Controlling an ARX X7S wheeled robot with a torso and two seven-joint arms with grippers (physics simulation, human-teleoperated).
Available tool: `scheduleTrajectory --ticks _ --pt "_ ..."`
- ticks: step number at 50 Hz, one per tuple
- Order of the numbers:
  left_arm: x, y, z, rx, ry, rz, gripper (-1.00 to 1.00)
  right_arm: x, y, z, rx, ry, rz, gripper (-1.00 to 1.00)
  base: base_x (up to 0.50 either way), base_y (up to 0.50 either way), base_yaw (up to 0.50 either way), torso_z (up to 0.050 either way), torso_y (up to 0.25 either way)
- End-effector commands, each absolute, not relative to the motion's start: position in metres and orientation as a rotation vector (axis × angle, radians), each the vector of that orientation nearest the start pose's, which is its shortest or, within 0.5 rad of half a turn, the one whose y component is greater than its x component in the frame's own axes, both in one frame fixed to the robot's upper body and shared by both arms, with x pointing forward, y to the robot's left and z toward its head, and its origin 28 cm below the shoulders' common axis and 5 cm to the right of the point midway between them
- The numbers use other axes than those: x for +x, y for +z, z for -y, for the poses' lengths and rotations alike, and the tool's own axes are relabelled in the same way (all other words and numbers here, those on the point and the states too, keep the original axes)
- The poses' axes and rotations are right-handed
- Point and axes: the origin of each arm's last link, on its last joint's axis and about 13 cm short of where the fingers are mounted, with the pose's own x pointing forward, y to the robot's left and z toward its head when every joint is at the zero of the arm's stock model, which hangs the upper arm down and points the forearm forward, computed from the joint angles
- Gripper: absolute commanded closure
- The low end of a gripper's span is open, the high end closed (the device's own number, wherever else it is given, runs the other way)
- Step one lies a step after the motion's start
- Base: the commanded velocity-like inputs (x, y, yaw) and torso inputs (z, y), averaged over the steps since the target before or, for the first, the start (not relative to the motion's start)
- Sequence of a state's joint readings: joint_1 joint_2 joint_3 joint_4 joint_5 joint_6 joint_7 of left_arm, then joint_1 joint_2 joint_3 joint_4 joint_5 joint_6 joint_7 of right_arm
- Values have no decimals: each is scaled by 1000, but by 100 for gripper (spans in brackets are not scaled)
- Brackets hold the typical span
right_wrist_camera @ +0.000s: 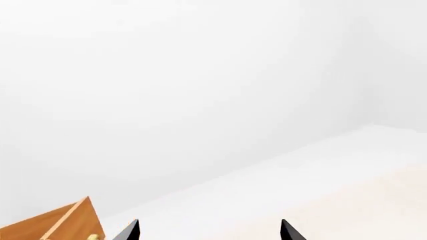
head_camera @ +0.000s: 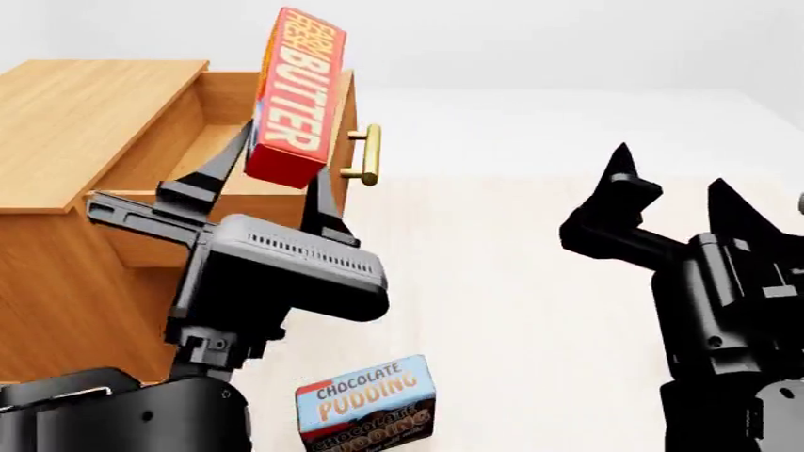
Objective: Put the butter at the back in the top drawer of the cabinet and close it.
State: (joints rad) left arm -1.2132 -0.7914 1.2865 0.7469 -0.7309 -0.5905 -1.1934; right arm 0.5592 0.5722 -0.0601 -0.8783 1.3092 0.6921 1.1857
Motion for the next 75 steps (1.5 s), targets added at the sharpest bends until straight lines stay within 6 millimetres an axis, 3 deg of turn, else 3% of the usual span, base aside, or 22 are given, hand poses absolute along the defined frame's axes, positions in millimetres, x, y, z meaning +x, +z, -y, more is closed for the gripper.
scheduleTrajectory --ticks 1,7,17,30,41,62,75 --pt "238 249 -208 402 69 508 100 193 221 112 172 -215 251 -100 0 0 0 0 0" --pt "257 260 -212 308 70 439 100 195 214 112 165 -198 233 -100 0 0 0 0 2" --pt "290 276 -206 310 100 385 100 196 205 110 175 -171 209 -100 0 0 0 1 1" --pt "340 282 -206 279 166 240 100 193 200 110 166 -162 201 -100 0 0 0 0 2" --pt "355 286 -203 235 193 155 100 193 197 114 168 -164 194 -100 0 0 0 1 1" --pt "371 285 -173 115 246 41 100 197 193 115 165 -160 181 -100 0 0 0 0 2" --pt "379 280 -178 136 384 39 100 196 190 114 166 -151 173 -100 0 0 0 0 2"
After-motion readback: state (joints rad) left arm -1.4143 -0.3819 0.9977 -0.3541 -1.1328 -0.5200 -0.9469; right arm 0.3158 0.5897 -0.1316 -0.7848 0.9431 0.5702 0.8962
